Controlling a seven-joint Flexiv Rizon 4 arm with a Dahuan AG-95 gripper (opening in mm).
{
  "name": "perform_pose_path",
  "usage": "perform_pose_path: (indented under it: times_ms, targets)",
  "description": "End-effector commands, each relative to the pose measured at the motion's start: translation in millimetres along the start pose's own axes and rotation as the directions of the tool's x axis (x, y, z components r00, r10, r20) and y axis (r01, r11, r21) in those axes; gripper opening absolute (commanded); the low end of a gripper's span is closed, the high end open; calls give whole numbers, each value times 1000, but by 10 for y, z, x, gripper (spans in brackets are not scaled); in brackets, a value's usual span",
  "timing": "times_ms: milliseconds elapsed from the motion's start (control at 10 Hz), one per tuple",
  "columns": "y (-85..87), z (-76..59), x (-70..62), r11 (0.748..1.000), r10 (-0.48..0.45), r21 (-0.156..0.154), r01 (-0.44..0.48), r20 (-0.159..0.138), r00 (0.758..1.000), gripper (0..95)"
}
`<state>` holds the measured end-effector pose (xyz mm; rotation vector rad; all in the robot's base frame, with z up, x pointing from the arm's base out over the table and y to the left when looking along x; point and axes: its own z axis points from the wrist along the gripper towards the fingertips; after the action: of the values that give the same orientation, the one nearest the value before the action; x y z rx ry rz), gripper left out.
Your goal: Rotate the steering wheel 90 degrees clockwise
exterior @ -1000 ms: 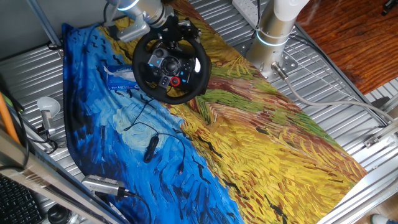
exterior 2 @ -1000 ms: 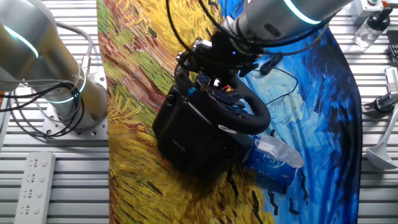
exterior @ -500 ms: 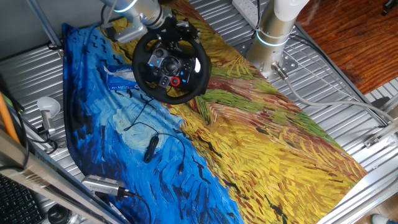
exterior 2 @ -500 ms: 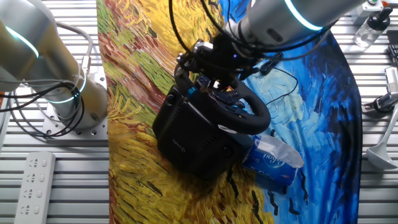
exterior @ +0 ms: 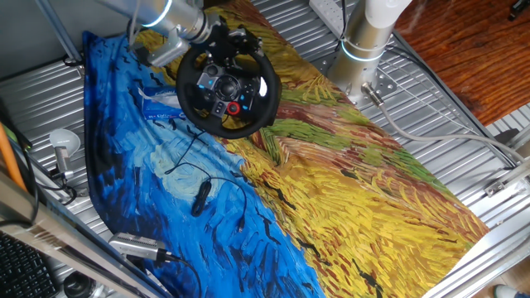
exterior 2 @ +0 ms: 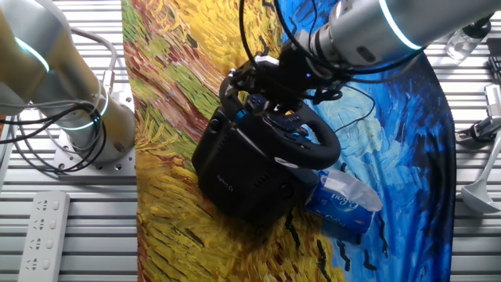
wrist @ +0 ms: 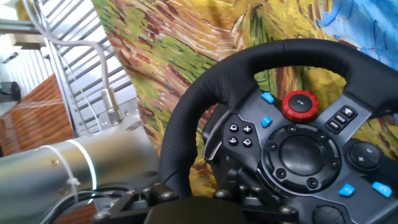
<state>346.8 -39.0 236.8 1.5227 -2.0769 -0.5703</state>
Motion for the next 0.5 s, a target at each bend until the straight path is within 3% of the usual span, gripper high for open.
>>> perform_pose_path:
  times_ms: [100,300,500]
  targets:
    - [-32,24,-1,997,57,-47,-56,30,998,380]
    - [-32,27,-11,995,71,-81,-66,50,996,380]
    - [-32,27,-12,993,88,-79,-83,53,995,380]
